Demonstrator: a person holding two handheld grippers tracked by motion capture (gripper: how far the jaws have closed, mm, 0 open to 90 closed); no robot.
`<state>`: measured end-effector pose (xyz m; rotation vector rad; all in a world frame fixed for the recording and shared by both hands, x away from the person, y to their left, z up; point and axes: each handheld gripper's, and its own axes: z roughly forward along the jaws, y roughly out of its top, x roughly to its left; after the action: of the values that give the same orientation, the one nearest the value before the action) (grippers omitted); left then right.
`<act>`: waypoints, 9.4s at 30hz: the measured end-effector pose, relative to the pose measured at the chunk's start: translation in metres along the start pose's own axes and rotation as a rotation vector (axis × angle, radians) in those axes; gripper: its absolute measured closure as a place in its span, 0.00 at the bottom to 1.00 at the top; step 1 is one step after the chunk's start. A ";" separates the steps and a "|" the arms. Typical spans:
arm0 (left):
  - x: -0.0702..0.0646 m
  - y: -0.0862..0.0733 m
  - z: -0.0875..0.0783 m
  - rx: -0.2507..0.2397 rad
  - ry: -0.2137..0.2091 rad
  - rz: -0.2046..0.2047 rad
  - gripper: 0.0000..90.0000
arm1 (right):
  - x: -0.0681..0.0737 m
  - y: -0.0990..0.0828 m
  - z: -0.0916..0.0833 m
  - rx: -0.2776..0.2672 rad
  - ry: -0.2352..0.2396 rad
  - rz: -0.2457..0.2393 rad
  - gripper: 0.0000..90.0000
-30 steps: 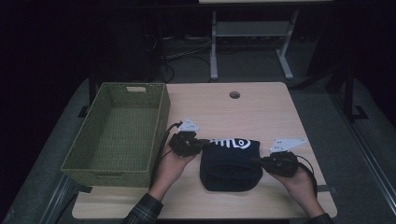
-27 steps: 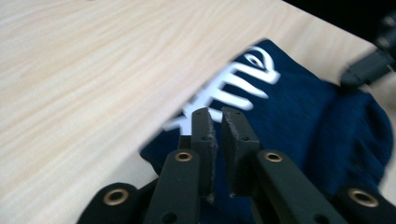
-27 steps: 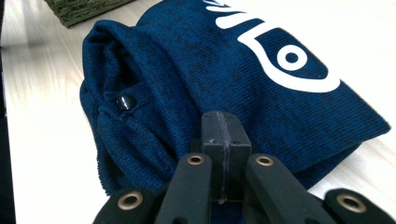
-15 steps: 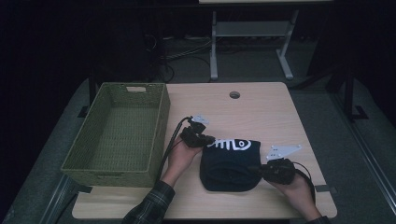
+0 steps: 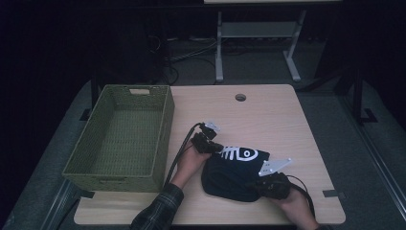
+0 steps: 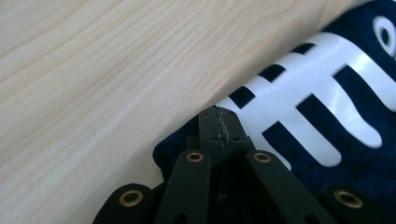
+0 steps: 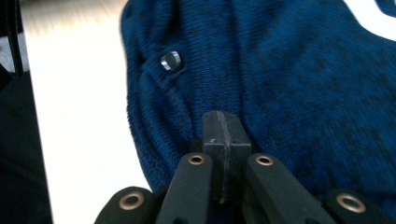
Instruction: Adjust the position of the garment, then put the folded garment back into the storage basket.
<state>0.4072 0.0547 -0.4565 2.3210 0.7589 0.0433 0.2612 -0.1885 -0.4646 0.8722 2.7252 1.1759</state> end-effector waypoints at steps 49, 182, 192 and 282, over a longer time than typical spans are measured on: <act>-0.043 -0.047 -0.040 0.018 0.057 0.051 1.00 | -0.061 0.000 -0.011 -0.039 -0.221 0.122 1.00; -0.039 0.031 -0.205 -0.013 -0.024 0.013 0.87 | -0.067 -0.056 -0.045 -0.058 -0.411 0.221 0.03; -0.036 0.038 -0.253 -0.053 0.030 -0.002 0.87 | -0.067 -0.056 -0.045 -0.058 -0.412 0.223 0.03; 0.098 -0.104 -0.346 -0.016 0.252 -0.426 0.88 | -0.068 -0.057 -0.045 -0.060 -0.437 0.252 0.03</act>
<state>0.3560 0.3769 -0.2732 2.1144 1.3603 0.1527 0.2798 -0.2842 -0.4831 1.3154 2.2691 0.9522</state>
